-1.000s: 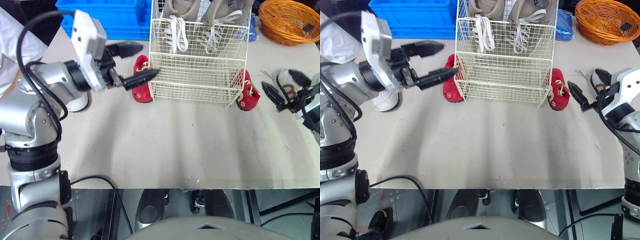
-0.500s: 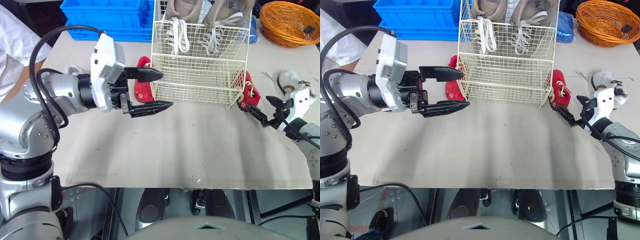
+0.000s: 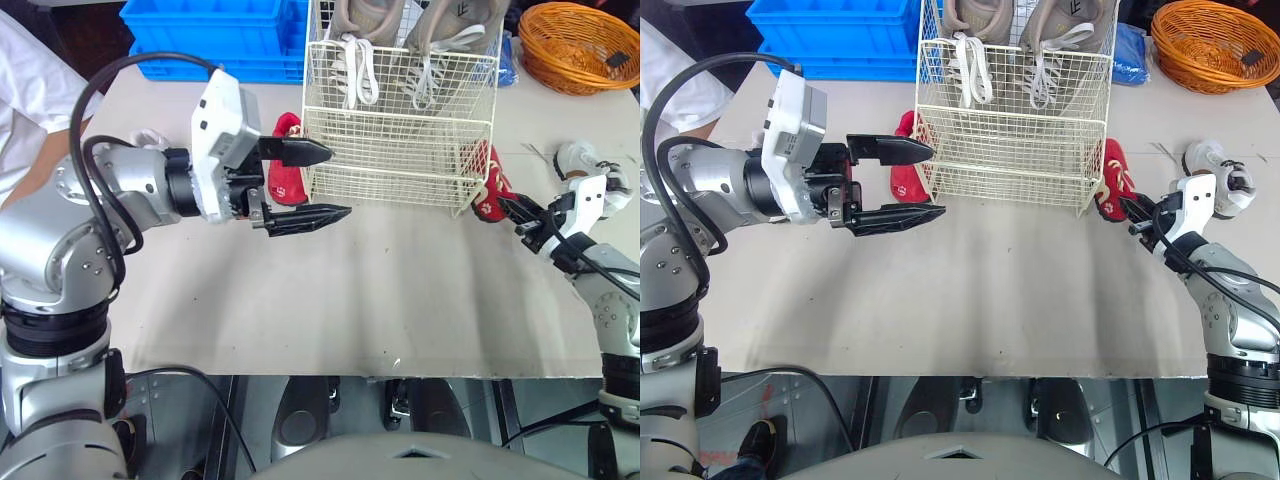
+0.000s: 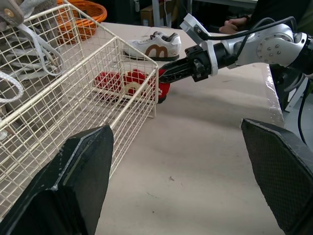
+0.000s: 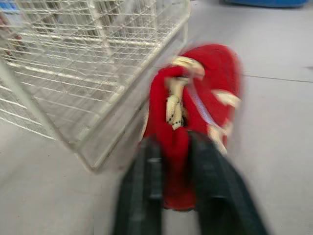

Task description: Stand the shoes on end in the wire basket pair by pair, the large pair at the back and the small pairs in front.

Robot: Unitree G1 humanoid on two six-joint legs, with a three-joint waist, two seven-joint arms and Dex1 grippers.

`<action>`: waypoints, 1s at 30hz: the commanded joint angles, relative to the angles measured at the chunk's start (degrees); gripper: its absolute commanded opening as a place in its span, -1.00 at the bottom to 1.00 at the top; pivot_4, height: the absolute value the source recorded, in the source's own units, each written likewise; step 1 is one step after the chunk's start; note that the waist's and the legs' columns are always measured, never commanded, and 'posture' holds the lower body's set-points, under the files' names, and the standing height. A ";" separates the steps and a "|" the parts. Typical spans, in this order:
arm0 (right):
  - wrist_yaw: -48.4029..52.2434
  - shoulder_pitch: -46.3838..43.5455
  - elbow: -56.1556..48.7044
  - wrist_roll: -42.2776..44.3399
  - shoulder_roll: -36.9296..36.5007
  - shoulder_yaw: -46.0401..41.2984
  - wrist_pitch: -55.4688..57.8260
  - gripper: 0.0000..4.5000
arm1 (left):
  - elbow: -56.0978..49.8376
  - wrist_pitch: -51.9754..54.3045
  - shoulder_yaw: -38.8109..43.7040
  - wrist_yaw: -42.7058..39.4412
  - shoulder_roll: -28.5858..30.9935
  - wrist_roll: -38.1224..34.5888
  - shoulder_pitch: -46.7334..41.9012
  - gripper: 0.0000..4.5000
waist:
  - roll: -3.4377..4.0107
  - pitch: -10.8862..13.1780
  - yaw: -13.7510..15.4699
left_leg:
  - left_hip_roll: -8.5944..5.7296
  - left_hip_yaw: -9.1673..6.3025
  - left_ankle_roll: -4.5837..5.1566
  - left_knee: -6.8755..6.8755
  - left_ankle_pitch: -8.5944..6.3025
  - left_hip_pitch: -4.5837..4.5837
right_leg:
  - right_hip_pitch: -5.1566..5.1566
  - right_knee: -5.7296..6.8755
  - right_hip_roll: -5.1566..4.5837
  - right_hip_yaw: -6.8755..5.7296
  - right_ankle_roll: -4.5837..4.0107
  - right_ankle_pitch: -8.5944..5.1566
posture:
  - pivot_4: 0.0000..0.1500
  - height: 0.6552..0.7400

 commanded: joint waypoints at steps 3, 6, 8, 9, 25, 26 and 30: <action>-0.99 -0.49 -0.69 -1.11 -1.07 -3.89 -4.33 -0.98 | -0.18 -0.91 -0.28 0.23 -0.29 0.20 -1.63 1.00 | 0.01 0.01 0.00 | 0.00 0.00 0.00 0.00 0.00 0.00 | 0.00 0.00 0.00 0.00 0.00 0.00 | 1.00 -0.27; -1.73 -0.57 -0.74 -2.06 -2.52 -7.70 -8.69 -0.98 | 0.22 -1.29 -0.51 0.00 -0.40 0.50 -1.89 1.00 | 0.11 0.07 0.14 | -0.01 0.00 0.00 0.00 0.00 -0.02 | -0.01 -0.01 0.00 0.00 0.00 0.00 | 1.00 -0.27; -1.56 -0.59 -1.24 -2.76 -2.80 -10.82 -14.89 -0.98 | 0.86 -1.82 -0.83 -0.43 -0.54 0.95 -2.17 1.00 | 0.15 0.09 0.17 | -0.02 0.00 0.00 -0.01 0.00 -0.02 | -0.01 -0.02 -0.01 0.00 0.01 0.00 | 1.00 -0.27; -1.44 -0.59 -1.47 -2.58 -2.56 -12.12 -17.33 -0.98 | 1.14 -2.08 -0.97 -0.64 -0.59 1.15 -2.27 1.00 | 0.16 0.10 0.15 | -0.02 0.00 0.00 -0.02 0.00 -0.02 | -0.01 -0.03 -0.01 0.00 0.01 0.00 | 1.00 -0.27; 23.13 7.37 -16.26 -9.92 -13.69 -4.72 -58.16 -0.98 | 12.92 -10.40 2.57 -7.71 -2.54 1.59 -7.35 1.00 | 0.48 0.22 0.09 | 0.00 0.08 0.01 -0.07 0.00 0.04 | 0.00 -0.09 0.03 0.11 0.02 -0.01 | 1.00 -0.27; 25.19 7.04 -15.88 -10.04 -15.35 -3.42 -59.63 -0.98 | 13.61 -10.58 2.88 -8.39 -2.63 1.24 -7.90 1.00 | 0.48 0.22 0.08 | 0.00 0.08 0.01 -0.06 0.00 0.04 | 0.01 -0.10 0.03 0.11 0.02 -0.01 | 1.00 -0.27; 32.69 2.14 -11.42 -12.54 -22.49 2.94 -64.56 -0.98 | 14.06 -9.99 1.79 -12.32 -2.04 0.48 -8.73 1.00 | 0.48 0.22 0.01 | 0.01 0.07 0.01 -0.04 0.00 0.05 | 0.03 -0.10 0.03 0.09 0.02 -0.01 | 1.00 -0.27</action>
